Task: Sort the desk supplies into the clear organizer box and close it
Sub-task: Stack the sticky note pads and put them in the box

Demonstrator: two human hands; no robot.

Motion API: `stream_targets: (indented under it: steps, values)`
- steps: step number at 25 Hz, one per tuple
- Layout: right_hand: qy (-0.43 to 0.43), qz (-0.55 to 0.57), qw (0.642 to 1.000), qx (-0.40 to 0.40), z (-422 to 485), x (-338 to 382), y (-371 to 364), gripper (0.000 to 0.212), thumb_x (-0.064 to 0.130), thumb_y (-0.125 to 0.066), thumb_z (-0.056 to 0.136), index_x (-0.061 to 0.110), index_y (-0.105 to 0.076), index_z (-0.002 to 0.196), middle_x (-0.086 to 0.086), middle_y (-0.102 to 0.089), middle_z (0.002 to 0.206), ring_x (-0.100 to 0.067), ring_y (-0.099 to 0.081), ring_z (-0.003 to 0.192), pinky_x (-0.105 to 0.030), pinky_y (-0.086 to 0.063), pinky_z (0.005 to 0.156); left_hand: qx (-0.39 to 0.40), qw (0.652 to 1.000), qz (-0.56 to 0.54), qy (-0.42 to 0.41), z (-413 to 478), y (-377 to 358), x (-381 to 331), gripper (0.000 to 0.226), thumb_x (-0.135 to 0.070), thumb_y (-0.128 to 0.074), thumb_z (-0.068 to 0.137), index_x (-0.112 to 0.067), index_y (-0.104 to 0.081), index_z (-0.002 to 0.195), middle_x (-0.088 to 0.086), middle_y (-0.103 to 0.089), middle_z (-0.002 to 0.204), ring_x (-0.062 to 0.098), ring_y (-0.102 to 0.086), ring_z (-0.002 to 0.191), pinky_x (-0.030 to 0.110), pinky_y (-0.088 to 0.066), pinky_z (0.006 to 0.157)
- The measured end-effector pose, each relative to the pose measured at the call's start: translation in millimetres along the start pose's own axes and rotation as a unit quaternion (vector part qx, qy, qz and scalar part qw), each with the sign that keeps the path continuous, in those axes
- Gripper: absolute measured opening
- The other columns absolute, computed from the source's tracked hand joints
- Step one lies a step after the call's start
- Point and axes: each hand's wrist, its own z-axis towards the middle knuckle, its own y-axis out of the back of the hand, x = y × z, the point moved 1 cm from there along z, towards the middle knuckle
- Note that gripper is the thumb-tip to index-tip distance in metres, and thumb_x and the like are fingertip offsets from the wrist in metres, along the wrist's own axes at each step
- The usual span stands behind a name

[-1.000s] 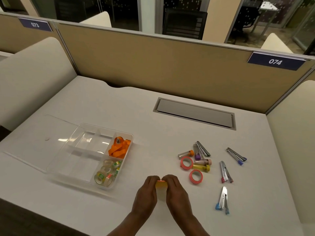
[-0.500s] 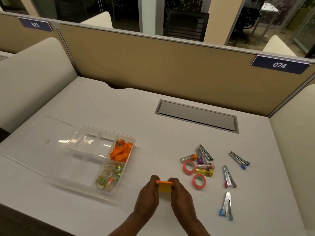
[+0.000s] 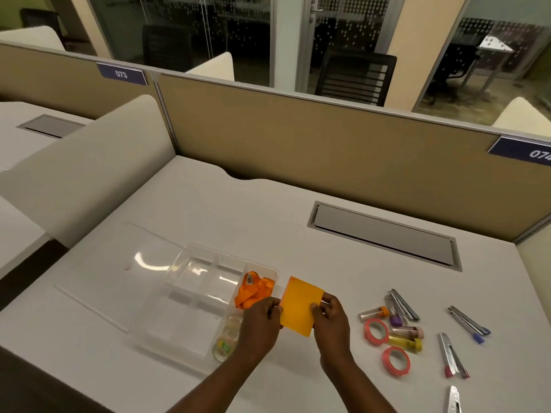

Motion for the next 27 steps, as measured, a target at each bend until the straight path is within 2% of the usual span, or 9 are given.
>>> stream_targets:
  steps: [3, 5, 8, 10, 12, 15, 18, 24, 27]
  values:
    - [0.011, -0.010, 1.000, -0.002, -1.7, 27.7, -52.7, 0.034, 0.023, -0.055, 0.100, 0.023, -0.049, 0.134, -0.004, -0.058, 0.126, -0.026, -0.059, 0.109, -0.043, -0.055, 0.087, 0.001, 1.000, -0.013, 0.015, 17.6, 39.2, 6.4, 0.019, -0.018, -0.055, 0.097, -0.009, -0.066, 0.109, 0.008, -0.071, 0.102, 0.018, -0.070, 0.079, 0.024, -0.058, 0.073]
    - [0.024, -0.028, 0.999, 0.002, -1.0, 44.2, -85.0, 0.036, 0.022, -0.054, 0.100, 0.022, -0.049, 0.136, -0.006, -0.060, 0.126, -0.027, -0.060, 0.112, -0.047, -0.054, 0.094, -0.007, 0.999, -0.038, 0.037, 31.1, 64.4, 15.2, 0.017, -0.013, -0.057, 0.095, -0.007, -0.067, 0.108, 0.011, -0.072, 0.094, 0.017, -0.072, 0.069, 0.022, -0.058, 0.063]
    - [0.043, -0.077, 0.996, 0.016, 4.7, 62.6, -123.6, 0.035, 0.025, -0.055, 0.099, 0.022, -0.051, 0.134, -0.002, -0.063, 0.118, -0.024, -0.061, 0.109, -0.037, -0.052, 0.088, -0.031, 0.995, -0.054, 0.076, 57.3, 101.5, 32.5, 0.013, -0.010, -0.061, 0.092, -0.008, -0.070, 0.102, 0.006, -0.073, 0.074, 0.010, -0.068, 0.054, 0.014, -0.050, 0.049]
    - [0.079, -0.111, 0.990, 0.021, 7.4, 67.4, -139.7, 0.033, 0.026, -0.055, 0.099, 0.024, -0.052, 0.132, 0.005, -0.064, 0.110, -0.021, -0.063, 0.107, -0.033, -0.051, 0.085, -0.053, 0.995, -0.034, 0.084, 78.1, 122.0, 44.2, 0.012, -0.009, -0.062, 0.092, -0.009, -0.070, 0.100, 0.003, -0.072, 0.074, 0.009, -0.068, 0.053, 0.017, -0.051, 0.051]
    - [0.129, -0.178, 0.975, 0.010, 10.6, 61.5, -149.8, 0.038, 0.028, -0.054, 0.098, 0.022, -0.050, 0.136, 0.003, -0.063, 0.124, -0.020, -0.060, 0.117, -0.035, -0.050, 0.095, -0.064, 0.994, -0.007, 0.086, 98.9, 136.6, 56.9, 0.013, -0.006, -0.061, 0.091, -0.008, -0.070, 0.100, 0.005, -0.071, 0.079, 0.014, -0.069, 0.060, 0.027, -0.057, 0.060]
    - [0.156, -0.339, 0.928, 0.003, 14.9, 39.5, -153.3, 0.053, 0.043, -0.045, 0.100, 0.020, -0.039, 0.148, -0.003, -0.037, 0.156, -0.022, -0.034, 0.144, -0.039, -0.033, 0.116, -0.058, 0.993, 0.060, 0.080, 120.8, 141.7, 73.2, 0.015, -0.007, -0.061, 0.090, -0.008, -0.072, 0.100, 0.011, -0.073, 0.092, 0.024, -0.070, 0.079, 0.034, -0.057, 0.077]
    - [0.157, -0.479, 0.863, 0.030, 17.0, 13.6, -153.0, 0.063, 0.050, -0.034, 0.100, 0.023, -0.020, 0.155, -0.006, -0.005, 0.166, -0.026, -0.005, 0.153, -0.044, -0.013, 0.122, -0.037, 0.987, 0.138, 0.069, 126.7, 133.3, 86.0, 0.017, -0.014, -0.061, 0.089, -0.012, -0.072, 0.102, 0.007, -0.073, 0.100, 0.021, -0.068, 0.091, 0.028, -0.051, 0.076]
    - [0.137, -0.493, 0.859, 0.028, 16.2, -4.8, -156.1, 0.067, 0.057, -0.025, 0.099, 0.026, -0.012, 0.157, -0.004, 0.010, 0.166, -0.026, 0.003, 0.154, -0.049, -0.008, 0.123, -0.014, 0.982, 0.162, 0.096, 126.5, 114.9, 100.1, 0.014, -0.020, -0.059, 0.090, -0.018, -0.071, 0.098, 0.000, -0.073, 0.100, 0.016, -0.068, 0.090, 0.026, -0.051, 0.073]
    - [0.128, -0.495, 0.859, 0.028, 16.8, -7.2, -158.5, 0.068, 0.059, -0.025, 0.098, 0.027, -0.012, 0.157, -0.004, 0.011, 0.166, -0.025, 0.002, 0.154, -0.049, -0.008, 0.123, -0.010, 0.980, 0.183, 0.075, 126.1, 114.2, 106.8, 0.019, -0.024, -0.060, 0.092, -0.020, -0.066, 0.109, -0.001, -0.073, 0.104, 0.014, -0.069, 0.092, 0.023, -0.051, 0.073]
